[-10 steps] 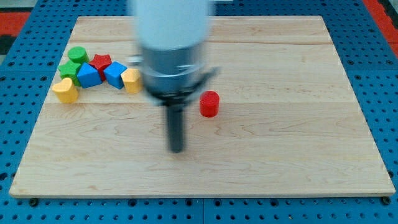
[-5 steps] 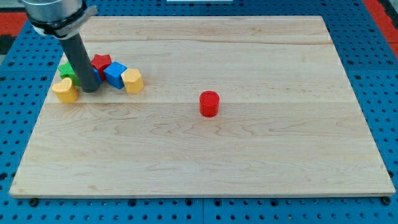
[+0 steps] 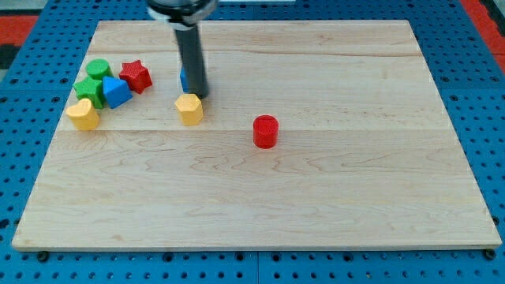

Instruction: Separate blue cube from red star and hexagon

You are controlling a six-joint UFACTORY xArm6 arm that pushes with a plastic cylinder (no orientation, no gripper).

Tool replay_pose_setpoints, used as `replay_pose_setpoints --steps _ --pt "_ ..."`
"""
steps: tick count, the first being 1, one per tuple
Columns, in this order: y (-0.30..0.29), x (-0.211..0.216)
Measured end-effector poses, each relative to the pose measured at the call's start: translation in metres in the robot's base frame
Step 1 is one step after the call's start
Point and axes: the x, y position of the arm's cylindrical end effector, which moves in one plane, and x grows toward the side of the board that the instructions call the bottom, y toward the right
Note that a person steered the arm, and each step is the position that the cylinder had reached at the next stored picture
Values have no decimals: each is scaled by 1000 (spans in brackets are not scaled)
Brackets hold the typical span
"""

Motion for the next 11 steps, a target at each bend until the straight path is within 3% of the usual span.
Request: replay_pose_setpoints --steps 2,4,7,8,9,11 --pt "-114 44" --pt "-88 -18" --pt "-28 -63" --pt "25 -35" --pt "39 0" --pt "-63 13"
